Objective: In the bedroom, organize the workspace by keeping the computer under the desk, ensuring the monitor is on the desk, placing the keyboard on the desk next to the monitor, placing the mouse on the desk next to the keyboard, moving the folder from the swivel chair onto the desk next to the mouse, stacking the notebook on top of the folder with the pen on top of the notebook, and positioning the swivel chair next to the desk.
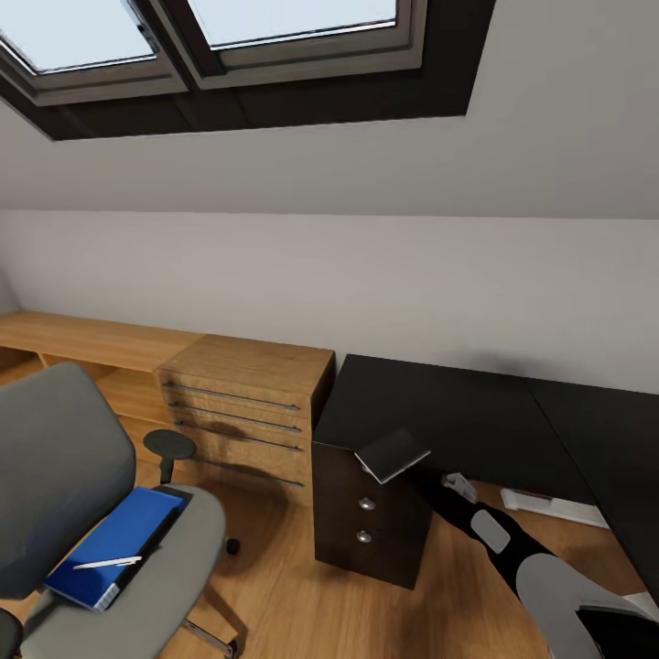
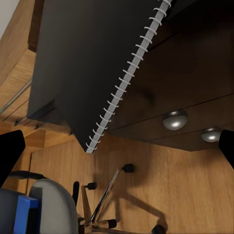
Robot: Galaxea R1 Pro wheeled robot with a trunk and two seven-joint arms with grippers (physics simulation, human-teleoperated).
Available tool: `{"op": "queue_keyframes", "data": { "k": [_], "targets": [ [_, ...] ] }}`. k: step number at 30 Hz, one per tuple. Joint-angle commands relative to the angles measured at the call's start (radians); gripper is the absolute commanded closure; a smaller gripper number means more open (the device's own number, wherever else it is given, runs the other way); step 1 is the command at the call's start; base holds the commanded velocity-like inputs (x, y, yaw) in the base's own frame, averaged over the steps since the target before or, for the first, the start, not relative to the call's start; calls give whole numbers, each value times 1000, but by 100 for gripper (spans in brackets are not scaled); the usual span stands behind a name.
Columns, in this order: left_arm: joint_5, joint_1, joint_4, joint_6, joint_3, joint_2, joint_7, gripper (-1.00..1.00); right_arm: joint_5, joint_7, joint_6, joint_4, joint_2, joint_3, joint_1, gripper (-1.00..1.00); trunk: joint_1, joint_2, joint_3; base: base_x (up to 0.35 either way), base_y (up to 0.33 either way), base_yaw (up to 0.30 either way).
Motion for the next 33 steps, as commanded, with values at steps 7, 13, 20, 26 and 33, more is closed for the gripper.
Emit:
{"op": "queue_keyframes", "data": {
  "k": [7,13,20,26,33],
  "targets": [
    [-3,-1,0,-2,2,-1,3,-100,-3,3,-14,30,1,-7,0,-100,0,-1,-1,0,0,0],
    [-3,-1,0,-2,1,0,3,-100,-1,4,-122,76,6,-6,0,-100,0,-1,-1,0,0,0],
    [-4,-1,1,-2,1,0,3,-100,-1,3,-145,88,8,-4,0,-100,0,-1,-1,-22,0,0],
    [-4,-1,1,-2,1,0,3,-100,-3,1,-145,89,18,-3,0,-100,0,-1,-1,-245,0,0],
    [-4,-1,1,-2,1,0,3,-100,-4,-4,-194,89,39,-5,0,-100,0,-1,-1,-232,0,0]
  ]
}}
